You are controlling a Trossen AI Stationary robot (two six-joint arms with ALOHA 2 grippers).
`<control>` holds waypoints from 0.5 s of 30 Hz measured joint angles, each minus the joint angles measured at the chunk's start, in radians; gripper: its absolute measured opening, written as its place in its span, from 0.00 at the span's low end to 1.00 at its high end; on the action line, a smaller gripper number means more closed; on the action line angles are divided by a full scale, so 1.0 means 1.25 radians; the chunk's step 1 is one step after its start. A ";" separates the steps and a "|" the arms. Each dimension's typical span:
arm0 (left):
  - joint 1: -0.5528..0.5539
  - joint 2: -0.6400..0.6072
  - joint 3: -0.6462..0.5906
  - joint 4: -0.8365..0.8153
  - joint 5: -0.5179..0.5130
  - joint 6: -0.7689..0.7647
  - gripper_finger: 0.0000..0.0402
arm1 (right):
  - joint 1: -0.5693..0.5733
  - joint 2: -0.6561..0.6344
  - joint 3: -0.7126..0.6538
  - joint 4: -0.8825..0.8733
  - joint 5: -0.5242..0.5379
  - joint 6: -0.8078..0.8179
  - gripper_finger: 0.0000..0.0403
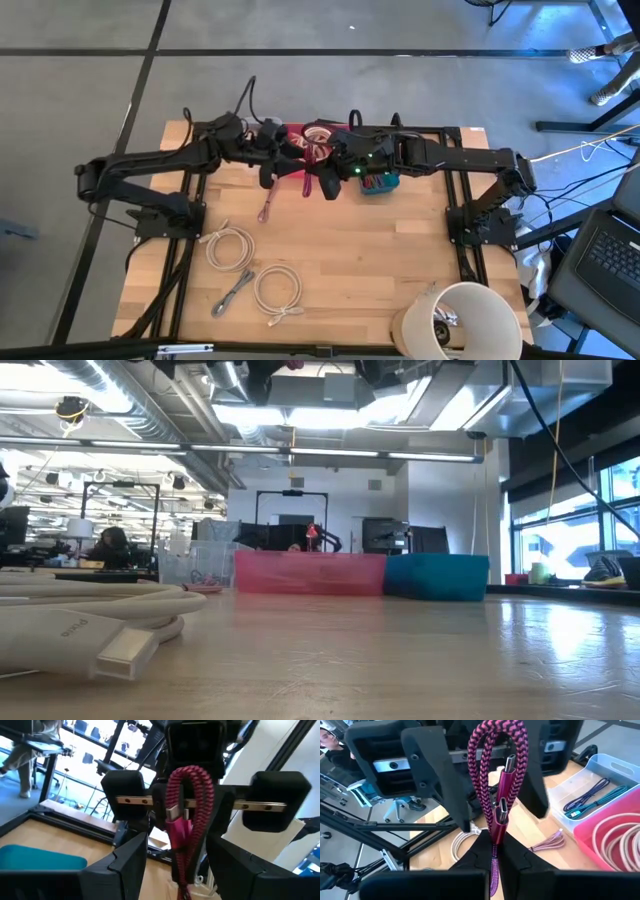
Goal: Pick & Place USB Port
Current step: Put the pink and black charger cable into the transparent bin
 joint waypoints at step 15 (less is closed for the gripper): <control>0.007 0.026 0.000 0.052 0.042 0.087 0.04 | 0.000 0.000 0.000 0.000 -0.004 -0.018 0.02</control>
